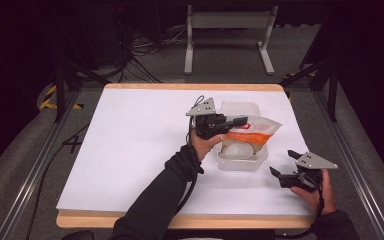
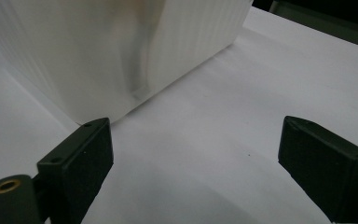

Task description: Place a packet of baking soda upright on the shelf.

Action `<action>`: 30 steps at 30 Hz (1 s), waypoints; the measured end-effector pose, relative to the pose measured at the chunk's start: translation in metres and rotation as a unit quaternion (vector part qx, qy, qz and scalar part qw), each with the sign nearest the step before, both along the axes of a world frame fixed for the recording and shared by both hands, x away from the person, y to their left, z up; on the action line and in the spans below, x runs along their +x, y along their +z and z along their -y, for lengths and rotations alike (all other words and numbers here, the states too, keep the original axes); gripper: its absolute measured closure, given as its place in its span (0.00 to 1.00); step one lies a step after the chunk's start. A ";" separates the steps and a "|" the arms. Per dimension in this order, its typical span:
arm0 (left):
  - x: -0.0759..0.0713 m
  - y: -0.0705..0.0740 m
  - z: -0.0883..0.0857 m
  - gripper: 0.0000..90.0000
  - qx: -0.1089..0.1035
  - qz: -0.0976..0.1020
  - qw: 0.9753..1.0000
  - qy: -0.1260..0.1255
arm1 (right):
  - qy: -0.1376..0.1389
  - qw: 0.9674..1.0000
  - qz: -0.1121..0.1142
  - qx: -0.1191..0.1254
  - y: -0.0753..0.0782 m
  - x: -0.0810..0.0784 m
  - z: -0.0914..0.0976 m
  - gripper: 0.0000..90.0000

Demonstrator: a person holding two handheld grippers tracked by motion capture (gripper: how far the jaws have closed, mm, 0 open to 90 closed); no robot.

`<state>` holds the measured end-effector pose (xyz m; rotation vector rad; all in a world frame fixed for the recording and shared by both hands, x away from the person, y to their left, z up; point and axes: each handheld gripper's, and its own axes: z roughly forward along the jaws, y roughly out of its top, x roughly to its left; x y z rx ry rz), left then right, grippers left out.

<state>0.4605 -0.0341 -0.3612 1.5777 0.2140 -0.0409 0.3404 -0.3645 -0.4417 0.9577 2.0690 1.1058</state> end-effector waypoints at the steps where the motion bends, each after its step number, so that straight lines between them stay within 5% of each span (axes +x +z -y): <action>1: 0.000 -0.002 -0.003 1.00 0.001 0.000 1.000 0.000 | 0.000 1.000 0.000 0.000 0.000 0.000 0.000 0.12; 7: -0.002 -0.007 -0.013 1.00 0.016 0.001 1.000 0.007 | 0.000 1.000 -0.001 -0.001 0.000 0.000 0.000 0.12; 30: -0.010 0.005 -0.009 0.99 0.071 0.036 0.996 0.025 | -0.001 1.000 0.000 0.001 0.000 0.000 0.000 0.12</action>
